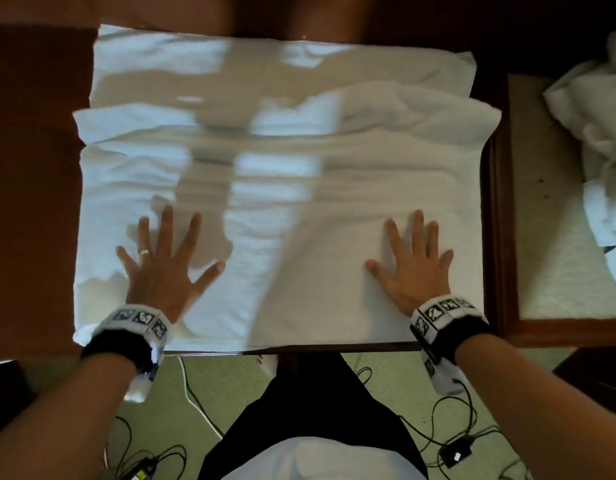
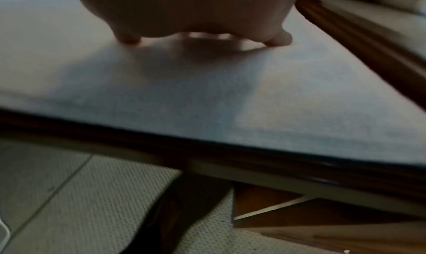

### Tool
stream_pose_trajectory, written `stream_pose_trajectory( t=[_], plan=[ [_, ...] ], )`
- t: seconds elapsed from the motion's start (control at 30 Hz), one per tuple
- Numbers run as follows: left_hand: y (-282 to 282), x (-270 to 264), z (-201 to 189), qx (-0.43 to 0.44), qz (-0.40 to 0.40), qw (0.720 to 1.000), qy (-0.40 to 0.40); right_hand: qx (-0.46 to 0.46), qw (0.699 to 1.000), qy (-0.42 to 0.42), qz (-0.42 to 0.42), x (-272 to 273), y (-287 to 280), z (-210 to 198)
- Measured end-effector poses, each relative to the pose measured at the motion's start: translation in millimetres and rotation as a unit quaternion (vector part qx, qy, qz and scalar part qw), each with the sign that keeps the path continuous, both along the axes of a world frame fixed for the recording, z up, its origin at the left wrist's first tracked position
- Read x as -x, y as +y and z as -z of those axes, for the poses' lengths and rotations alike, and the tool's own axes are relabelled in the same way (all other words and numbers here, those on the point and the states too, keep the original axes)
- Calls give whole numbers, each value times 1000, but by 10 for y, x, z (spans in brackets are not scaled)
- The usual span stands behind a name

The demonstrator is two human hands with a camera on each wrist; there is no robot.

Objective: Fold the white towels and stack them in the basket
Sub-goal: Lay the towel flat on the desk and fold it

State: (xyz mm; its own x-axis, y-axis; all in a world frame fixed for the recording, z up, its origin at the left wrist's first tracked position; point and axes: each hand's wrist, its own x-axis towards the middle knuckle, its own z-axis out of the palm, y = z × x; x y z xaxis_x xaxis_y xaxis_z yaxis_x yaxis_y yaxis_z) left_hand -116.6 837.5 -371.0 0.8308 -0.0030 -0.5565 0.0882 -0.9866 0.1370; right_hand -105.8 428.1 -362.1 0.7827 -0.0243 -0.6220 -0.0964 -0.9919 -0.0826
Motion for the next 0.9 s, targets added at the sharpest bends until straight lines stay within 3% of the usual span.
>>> stream_pose_trajectory(
  t=[0.07, 0.17, 0.37, 0.47, 0.53, 0.63, 0.77, 0.9],
  plan=[
    [50, 513, 4, 21, -25, 999, 19, 11, 1000, 22, -12, 376, -31, 11],
    [239, 969, 33, -7, -17, 999, 36, 30, 999, 17, -16, 477, -100, 68],
    [490, 992, -54, 11, -49, 997, -56, 21, 998, -59, -8, 388, 202, -16],
    [679, 1090, -239, 18, -84, 987, -135, -30, 989, -119, -84, 512, 693, -88],
    [834, 1246, -303, 17, -118, 982, -145, -58, 978, -129, -154, 591, 1058, -102],
    [1053, 1486, -286, -7, -101, 987, -126, -52, 978, -56, -196, 646, 1437, -43],
    [1264, 1591, -181, 19, -63, 979, -191, -38, 982, -7, -186, 623, 1551, 16],
    [1286, 1536, -239, 64, -198, 937, -280, -38, 982, 21, -185, 535, 1525, -69]
  ],
)
